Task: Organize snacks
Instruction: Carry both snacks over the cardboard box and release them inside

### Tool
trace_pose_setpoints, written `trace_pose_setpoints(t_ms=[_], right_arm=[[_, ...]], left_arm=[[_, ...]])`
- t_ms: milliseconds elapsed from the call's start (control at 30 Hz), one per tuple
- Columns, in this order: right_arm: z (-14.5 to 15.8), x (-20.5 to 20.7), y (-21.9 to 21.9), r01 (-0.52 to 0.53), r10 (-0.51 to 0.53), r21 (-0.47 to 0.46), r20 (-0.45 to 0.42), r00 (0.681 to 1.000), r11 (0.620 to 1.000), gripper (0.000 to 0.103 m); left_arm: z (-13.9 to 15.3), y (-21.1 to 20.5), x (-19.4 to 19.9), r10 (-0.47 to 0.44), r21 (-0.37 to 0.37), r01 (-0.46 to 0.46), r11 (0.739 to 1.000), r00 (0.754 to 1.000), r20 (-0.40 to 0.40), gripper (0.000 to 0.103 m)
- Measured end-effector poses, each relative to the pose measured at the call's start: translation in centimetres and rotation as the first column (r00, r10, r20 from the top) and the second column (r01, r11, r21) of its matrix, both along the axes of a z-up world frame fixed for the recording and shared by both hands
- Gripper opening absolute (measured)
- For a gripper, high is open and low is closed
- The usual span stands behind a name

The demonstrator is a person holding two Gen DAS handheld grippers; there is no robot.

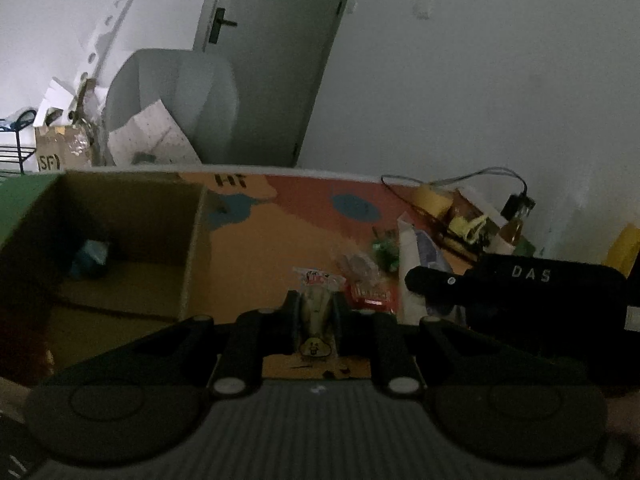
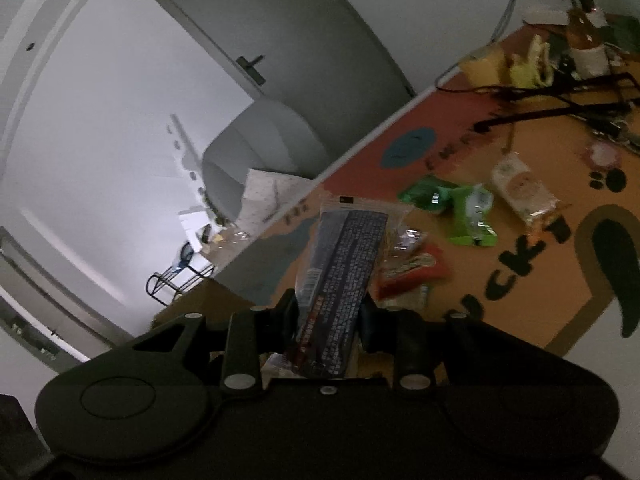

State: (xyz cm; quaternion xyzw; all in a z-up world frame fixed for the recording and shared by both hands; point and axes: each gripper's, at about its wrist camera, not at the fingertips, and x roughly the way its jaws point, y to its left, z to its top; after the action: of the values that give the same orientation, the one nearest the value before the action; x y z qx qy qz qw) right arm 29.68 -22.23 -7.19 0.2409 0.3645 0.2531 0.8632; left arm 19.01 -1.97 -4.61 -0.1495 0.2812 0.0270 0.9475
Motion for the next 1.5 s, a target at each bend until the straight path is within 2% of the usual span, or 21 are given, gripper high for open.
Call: trace_pose_setpoints(t_ms=[467, 800, 1100, 1367, 1433, 1500], right_arm=[[2.5, -1.3, 5.9, -0.127, 0.126, 0.022, 0.047, 0.991, 0.992, 0.029], [3.2, -2.8, 10.2, -0.196, 0.195, 0.007, 0.058, 0.979, 0.981, 0.029], [3.4, -3.3, 12.6, -0.216, 0.217, -0.025, 0.056, 0.975, 0.976, 0.029], [3.4, -3.8, 14.3, -0.244, 0.247, -0.054, 0.052, 0.968, 0.968, 0.030], [3.4, -3.9, 14.7, -0.254, 0.257, -0.057, 0.053, 0.965, 0.965, 0.030], [3.5, -4.1, 15.1, -0.270, 0.274, -0.074, 0.062, 0.960, 0.960, 0.033]], left_arm=[[2.0, 4.8, -2.9, 0.097, 0.006, -0.097, 0.995, 0.994, 0.043, 0.016], [1.7, 9.2, -4.2, 0.170, -0.023, -0.169, 0.985, 0.985, 0.039, 0.016], [1.1, 11.9, -4.4, 0.183, -0.065, -0.181, 0.981, 0.983, 0.024, 0.016], [0.9, 14.2, -5.8, 0.230, -0.118, -0.226, 0.967, 0.973, 0.024, 0.027], [1.1, 14.4, -6.4, 0.242, -0.117, -0.237, 0.964, 0.970, 0.030, 0.035], [1.3, 14.6, -6.9, 0.254, -0.114, -0.249, 0.962, 0.966, 0.037, 0.047]])
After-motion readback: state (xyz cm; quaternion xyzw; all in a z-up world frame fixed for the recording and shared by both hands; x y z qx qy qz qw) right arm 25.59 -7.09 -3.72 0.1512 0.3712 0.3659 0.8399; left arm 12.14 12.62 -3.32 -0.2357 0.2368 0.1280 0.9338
